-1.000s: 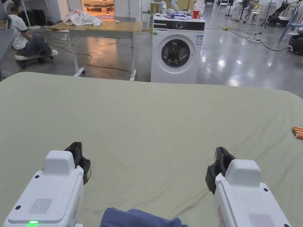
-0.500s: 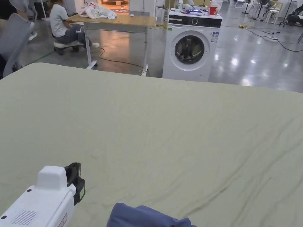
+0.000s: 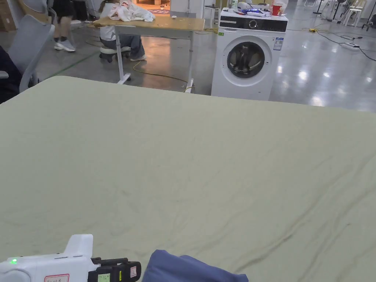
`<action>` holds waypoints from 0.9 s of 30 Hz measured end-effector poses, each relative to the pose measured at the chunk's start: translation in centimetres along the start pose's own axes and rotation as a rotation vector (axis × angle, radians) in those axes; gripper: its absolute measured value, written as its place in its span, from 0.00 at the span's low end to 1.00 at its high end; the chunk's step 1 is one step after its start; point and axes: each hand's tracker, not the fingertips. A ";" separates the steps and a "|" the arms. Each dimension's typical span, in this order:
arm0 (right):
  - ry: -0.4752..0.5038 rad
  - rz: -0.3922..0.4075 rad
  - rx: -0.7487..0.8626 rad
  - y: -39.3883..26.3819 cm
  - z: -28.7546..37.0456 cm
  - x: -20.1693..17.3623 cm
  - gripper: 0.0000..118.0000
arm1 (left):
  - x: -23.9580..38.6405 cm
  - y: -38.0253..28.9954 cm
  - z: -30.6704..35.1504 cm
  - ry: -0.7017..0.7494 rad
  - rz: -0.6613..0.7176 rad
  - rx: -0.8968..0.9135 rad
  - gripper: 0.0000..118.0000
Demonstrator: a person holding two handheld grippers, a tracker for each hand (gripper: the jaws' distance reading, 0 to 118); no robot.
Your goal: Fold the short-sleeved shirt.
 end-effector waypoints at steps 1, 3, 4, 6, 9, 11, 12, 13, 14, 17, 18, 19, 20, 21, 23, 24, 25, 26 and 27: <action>-0.001 0.000 0.000 0.1 -0.1 0.1 0.01 | -0.7 -0.2 -0.6 -0.058 0.033 -0.049 0.68; -0.003 0.002 -0.001 0.0 -0.2 0.0 0.01 | -1.5 -0.2 -1.9 -0.119 0.072 -0.088 0.69; -0.004 0.003 -0.003 0.0 -0.3 0.0 0.01 | -1.7 -0.3 -2.7 -0.153 0.086 -0.109 0.69; -0.004 -0.001 -0.005 -0.1 -0.3 0.1 0.01 | -1.9 -0.7 -4.5 -0.229 0.117 -0.173 0.69; -0.001 -0.001 -0.008 -0.1 -0.3 0.1 0.01 | -1.7 -1.2 -7.0 -0.344 0.165 -0.238 0.68; 0.002 0.002 -0.011 -0.1 -0.3 0.2 0.01 | -1.5 -1.2 -8.3 -0.416 0.194 -0.241 0.68; 0.002 0.003 -0.012 -0.1 -0.3 0.2 0.01 | -1.5 -1.2 -8.9 -0.435 0.214 -0.249 0.68; 0.003 0.004 -0.012 -0.1 -0.3 0.2 0.01 | -1.5 -1.4 -9.6 -0.467 0.236 -0.250 0.67; 0.003 0.005 -0.013 -0.1 -0.3 0.2 0.01 | -1.5 -1.6 -10.1 -0.487 0.250 -0.250 0.67; 0.003 -0.002 -0.017 0.0 -0.4 0.3 0.01 | -0.6 -2.3 -10.9 -0.459 0.242 -0.266 0.44; 0.000 -0.003 -0.019 0.0 -0.4 0.4 0.01 | -0.4 -2.6 -11.0 -0.419 0.211 -0.274 0.28; 0.003 -0.009 -0.020 0.0 -0.5 0.5 0.01 | -0.3 -2.8 -10.9 -0.432 0.217 -0.264 0.24; 0.003 -0.014 -0.023 0.1 -0.6 0.6 0.01 | -0.4 -3.0 -10.6 -0.443 0.222 -0.249 0.22; 0.005 -0.015 -0.021 0.1 -0.6 0.5 0.01 | -0.8 -2.9 -10.5 -0.455 0.236 -0.232 0.20; 0.004 -0.006 -0.019 0.0 -0.6 0.4 0.01 | -0.6 -3.2 -10.1 -0.452 0.236 -0.218 0.18; 0.005 -0.006 -0.020 0.0 -0.6 0.4 0.01 | -0.5 -3.3 -9.9 -0.451 0.233 -0.207 0.17; 0.006 -0.006 -0.023 0.0 -0.7 0.4 0.01 | -0.8 -3.3 -9.9 -0.456 0.234 -0.197 0.16; 0.007 -0.002 -0.022 0.0 -0.6 0.4 0.01 | -0.9 -3.3 -9.7 -0.469 0.253 -0.184 0.16; 0.010 0.000 -0.022 0.1 -0.6 0.4 0.01 | -0.8 -3.2 -9.5 -0.479 0.266 -0.178 0.16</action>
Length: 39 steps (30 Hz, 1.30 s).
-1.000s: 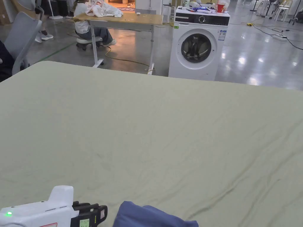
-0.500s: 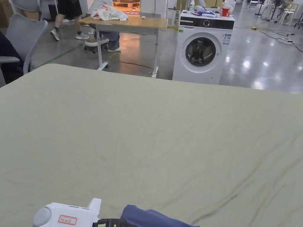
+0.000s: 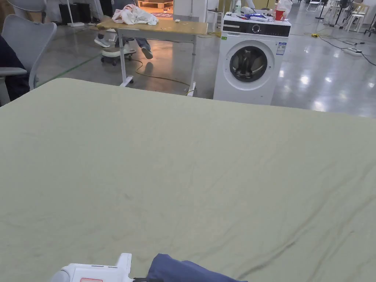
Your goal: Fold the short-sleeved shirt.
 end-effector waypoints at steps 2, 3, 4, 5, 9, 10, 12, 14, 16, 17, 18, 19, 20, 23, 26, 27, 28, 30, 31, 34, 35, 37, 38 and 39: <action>0.008 -0.003 -0.003 0.6 0.3 0.2 0.01 | 0.6 0.2 0.3 0.009 -0.008 -0.003 0.16; 0.009 -0.010 0.002 1.0 0.6 0.3 0.01 | 1.1 0.4 0.5 0.017 -0.022 -0.006 0.16; 0.007 -0.009 0.009 1.5 0.8 0.3 0.01 | 1.5 0.7 0.8 0.020 -0.035 -0.009 0.16; 0.005 -0.009 0.024 2.0 1.0 0.5 0.01 | 2.0 1.1 1.3 0.025 -0.045 -0.008 0.16; -0.003 -0.045 0.077 4.9 0.9 2.2 0.01 | 4.1 3.1 4.3 0.060 -0.095 0.018 0.16; -0.010 -0.045 0.088 5.6 0.8 2.7 0.01 | 3.8 4.0 5.5 0.064 -0.101 0.026 0.16; -0.026 -0.037 0.123 7.4 0.5 3.9 0.01 | 4.5 5.4 8.4 0.100 -0.124 0.061 0.16; -0.035 -0.032 0.144 8.9 0.0 5.0 0.01 | 4.9 6.6 11.4 0.139 -0.144 0.088 0.16; -0.056 -0.021 0.179 10.6 -0.5 6.1 0.01 | 5.1 8.0 15.1 0.204 -0.148 0.120 0.16; -0.064 -0.018 0.189 11.3 -0.6 6.6 0.01 | 5.1 8.6 16.8 0.230 -0.150 0.131 0.16; -0.071 -0.017 0.201 12.0 -0.8 7.1 0.01 | 5.1 9.3 18.8 0.264 -0.146 0.144 0.16; -0.077 -0.017 0.212 12.6 -0.9 7.5 0.01 | 5.1 9.9 20.4 0.290 -0.146 0.152 0.16; -0.084 -0.015 0.222 13.4 -1.0 8.0 0.01 | 5.0 10.5 22.3 0.325 -0.136 0.162 0.16; -0.106 -0.015 0.249 15.0 -1.1 9.1 0.01 | 8.0 10.4 26.4 0.446 -0.129 0.194 0.16; -0.122 -0.022 0.274 16.1 -1.0 9.9 0.01 | 8.9 11.1 30.8 0.577 -0.118 0.224 0.16; -0.127 -0.022 0.280 16.3 -0.9 10.0 0.01 | 9.1 11.2 32.1 0.617 -0.111 0.229 0.16; -0.131 -0.021 0.282 16.4 -0.9 10.1 0.01 | 9.0 11.3 33.1 0.648 -0.096 0.229 0.16; -0.135 -0.025 0.284 16.5 -0.9 10.3 0.01 | 8.1 11.8 35.4 0.747 -0.068 0.227 0.16; -0.135 -0.026 0.283 16.4 -0.9 10.3 0.01 | 7.7 11.8 36.1 0.773 -0.041 0.228 0.16; -0.139 -0.026 0.266 15.9 -1.1 10.4 0.01 | 6.0 12.2 37.6 0.852 -0.013 0.220 0.16; -0.138 -0.029 0.257 15.7 -1.1 10.4 0.01 | 5.8 12.2 37.7 0.871 -0.009 0.210 0.16; -0.137 -0.032 0.247 15.3 -1.2 10.4 0.01 | 5.6 12.2 37.6 0.905 0.005 0.212 0.22; -0.138 -0.030 0.242 15.2 -1.2 10.4 0.01 | 5.1 12.6 38.1 0.939 0.007 0.210 0.31; -0.140 -0.031 0.240 15.1 -1.2 10.4 0.01 | 5.2 12.6 38.2 0.976 -0.002 0.226 0.44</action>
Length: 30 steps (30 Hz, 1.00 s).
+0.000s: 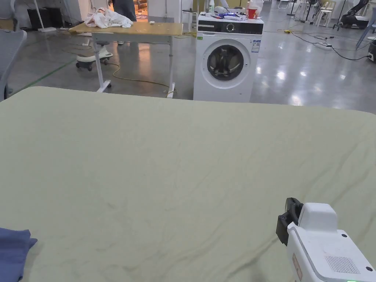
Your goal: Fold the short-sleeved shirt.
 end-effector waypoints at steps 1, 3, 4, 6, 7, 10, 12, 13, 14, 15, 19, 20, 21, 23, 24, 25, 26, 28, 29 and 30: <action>-0.001 -0.002 -0.002 -0.1 0.0 0.0 0.01 | 0.0 0.1 0.4 0.064 -0.009 0.034 0.53; -0.001 0.000 -0.006 -0.1 -0.1 0.1 0.01 | -0.1 0.3 0.9 0.144 -0.010 0.081 0.59; -0.002 0.000 -0.005 -0.1 -0.1 0.1 0.01 | -0.1 0.3 1.0 0.168 -0.005 0.082 0.59; -0.003 0.001 -0.007 -0.2 -0.2 0.3 0.01 | 0.3 0.3 1.4 0.237 -0.039 0.105 0.59; -0.003 0.001 -0.008 -0.1 -0.2 0.4 0.01 | 0.4 0.1 1.5 0.269 -0.053 0.119 0.59; -0.005 0.000 -0.004 -0.1 -0.1 0.6 0.01 | 1.9 -0.4 1.9 0.273 -0.107 0.197 0.59; -0.001 -0.004 -0.005 -0.1 -0.1 0.8 0.01 | 5.8 -2.6 2.5 0.211 -0.134 0.258 0.59; 0.000 -0.006 -0.004 -0.1 -0.1 0.8 0.01 | 6.8 -3.1 2.2 0.185 -0.147 0.290 0.59; -0.002 -0.006 -0.005 -0.1 -0.1 0.8 0.01 | 8.3 -3.8 1.7 0.146 -0.156 0.311 0.59; 0.000 -0.009 -0.005 -0.2 -0.1 0.8 0.01 | 10.2 -4.7 1.6 0.124 -0.191 0.339 0.59; 0.000 -0.025 -0.006 -0.3 -0.1 0.9 0.01 | 16.5 -7.6 -0.4 0.035 -0.298 0.441 0.58; 0.001 -0.030 -0.005 -0.3 -0.1 0.9 0.01 | 18.1 -8.3 -0.9 0.004 -0.306 0.471 0.58; 0.002 -0.031 -0.004 -0.2 -0.1 1.0 0.01 | 19.9 -9.2 -1.5 -0.025 -0.307 0.513 0.58; 0.003 -0.037 -0.002 -0.1 0.0 1.0 0.01 | 22.8 -10.1 -2.6 -0.044 -0.324 0.573 0.58; 0.003 -0.040 0.000 0.0 0.0 0.9 0.01 | 24.5 -10.6 -3.0 -0.024 -0.358 0.613 0.58; 0.003 -0.043 0.004 0.0 0.1 0.9 0.01 | 26.1 -11.2 -3.3 -0.009 -0.388 0.652 0.58; 0.000 -0.040 0.010 0.1 0.2 0.8 0.01 | 28.0 -12.0 -3.6 0.002 -0.411 0.693 0.57; -0.004 -0.039 0.021 0.2 0.3 0.7 0.01 | 30.7 -12.6 -4.1 0.024 -0.422 0.774 0.55; -0.005 -0.041 0.025 0.2 0.3 0.7 0.01 | 31.9 -13.0 -4.2 0.016 -0.440 0.803 0.51; -0.008 -0.043 0.028 0.2 0.4 0.6 0.01 | 33.3 -13.4 -4.3 0.008 -0.438 0.825 0.40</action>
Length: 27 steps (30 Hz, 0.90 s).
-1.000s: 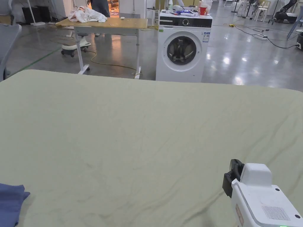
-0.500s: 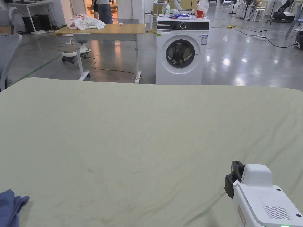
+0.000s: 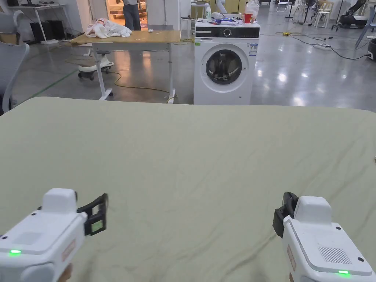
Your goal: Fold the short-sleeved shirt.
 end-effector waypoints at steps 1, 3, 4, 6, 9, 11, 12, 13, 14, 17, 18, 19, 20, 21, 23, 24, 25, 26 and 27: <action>-0.004 0.000 0.003 0.0 0.0 -0.1 0.01 | 0.6 -0.5 -1.0 -0.001 -0.001 0.034 0.31; -0.007 -0.005 0.009 -0.1 0.1 -0.3 0.01 | 2.5 -0.4 -1.4 -0.005 -0.026 0.062 0.12; -0.009 -0.010 0.011 -0.1 0.1 -0.3 0.01 | 3.5 -0.2 -1.5 0.007 -0.041 0.071 0.07; -0.013 -0.017 0.019 -0.1 0.3 -0.5 0.01 | 5.3 -0.3 -1.8 0.010 -0.053 0.082 0.02; -0.022 -0.013 0.031 0.1 0.4 -0.7 0.01 | 6.7 -0.5 -1.9 0.018 -0.055 0.105 0.00; -0.025 -0.015 0.039 0.1 0.5 -0.8 0.01 | 6.9 -0.6 -2.0 0.040 -0.065 0.115 0.00; -0.025 -0.014 0.040 0.2 0.4 -0.9 0.01 | 6.8 -0.6 -2.1 0.049 -0.061 0.127 0.00; -0.027 -0.013 0.039 0.2 0.4 -0.9 0.01 | 7.1 -0.6 -2.0 0.052 -0.054 0.129 0.00; -0.026 -0.010 0.042 0.2 0.4 -1.0 0.01 | 6.8 -0.6 -2.1 0.062 -0.031 0.133 0.00; -0.025 -0.001 0.048 0.3 0.4 -1.1 0.01 | 6.2 -0.5 -2.2 0.092 0.013 0.142 0.00; -0.024 0.005 0.051 0.2 0.4 -1.2 0.01 | 5.8 -0.5 -2.2 0.095 0.022 0.140 0.00; -0.025 0.009 0.051 0.2 0.4 -1.2 0.01 | 5.5 -0.5 -2.2 0.088 0.032 0.142 0.00; -0.021 0.008 0.051 0.2 0.4 -1.2 0.01 | 5.2 -0.6 -2.2 0.085 0.038 0.147 0.00; -0.017 0.004 0.050 0.2 0.4 -1.2 0.01 | 5.3 -0.5 -2.0 0.087 0.042 0.147 0.00; -0.015 0.001 0.053 0.1 0.4 -1.2 0.01 | 5.0 -0.6 -2.0 0.078 0.048 0.143 0.00; -0.016 0.002 0.053 0.0 0.4 -1.3 0.01 | 4.9 -0.6 -2.0 0.078 0.050 0.143 0.00; -0.019 0.000 0.052 0.0 0.3 -1.3 0.01 | 5.0 -0.6 -1.9 0.076 0.058 0.145 0.00; -0.020 -0.006 0.051 0.0 0.3 -1.3 0.04 | 4.9 -0.6 -1.9 0.067 0.063 0.143 0.04; -0.018 -0.013 0.047 0.0 0.2 -1.3 0.14 | 4.9 -0.6 -2.0 0.060 0.065 0.140 0.14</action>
